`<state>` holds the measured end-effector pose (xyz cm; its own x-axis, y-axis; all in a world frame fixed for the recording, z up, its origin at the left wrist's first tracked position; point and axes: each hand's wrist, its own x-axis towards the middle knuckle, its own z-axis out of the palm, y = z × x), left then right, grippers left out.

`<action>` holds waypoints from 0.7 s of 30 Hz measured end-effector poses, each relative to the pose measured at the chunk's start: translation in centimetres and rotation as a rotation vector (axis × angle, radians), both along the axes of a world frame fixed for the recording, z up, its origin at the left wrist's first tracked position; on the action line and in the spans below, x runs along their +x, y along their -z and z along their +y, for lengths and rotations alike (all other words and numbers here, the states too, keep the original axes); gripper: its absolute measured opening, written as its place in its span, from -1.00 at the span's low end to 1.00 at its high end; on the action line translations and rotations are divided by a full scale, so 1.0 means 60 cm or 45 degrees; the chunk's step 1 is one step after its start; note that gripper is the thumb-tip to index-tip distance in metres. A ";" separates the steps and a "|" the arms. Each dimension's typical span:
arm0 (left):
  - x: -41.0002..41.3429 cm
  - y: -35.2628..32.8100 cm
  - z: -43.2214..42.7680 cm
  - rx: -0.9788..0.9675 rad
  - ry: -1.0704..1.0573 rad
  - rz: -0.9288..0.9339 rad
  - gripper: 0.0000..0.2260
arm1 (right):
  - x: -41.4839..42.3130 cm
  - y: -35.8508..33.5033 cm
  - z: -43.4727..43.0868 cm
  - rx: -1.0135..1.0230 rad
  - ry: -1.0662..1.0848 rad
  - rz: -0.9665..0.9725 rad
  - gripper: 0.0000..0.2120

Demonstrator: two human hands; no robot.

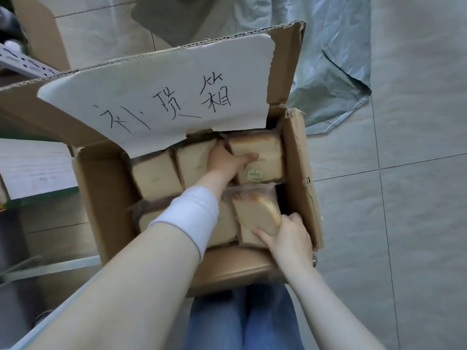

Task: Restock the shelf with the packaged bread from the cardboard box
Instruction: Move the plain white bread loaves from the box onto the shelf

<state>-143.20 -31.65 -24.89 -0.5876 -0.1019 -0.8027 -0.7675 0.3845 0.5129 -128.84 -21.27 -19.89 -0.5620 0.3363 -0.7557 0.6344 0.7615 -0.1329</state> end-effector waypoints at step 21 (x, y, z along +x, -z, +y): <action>0.306 -0.542 -0.192 0.175 -0.725 0.995 -0.80 | 0.159 -0.366 0.066 -1.081 0.297 0.444 -0.84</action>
<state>-124.82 -43.20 7.62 -0.8512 -0.4699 -0.2338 -0.2444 -0.0393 0.9689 -119.30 -17.29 2.06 -0.7902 -0.1165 -0.6016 0.5786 0.1818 -0.7951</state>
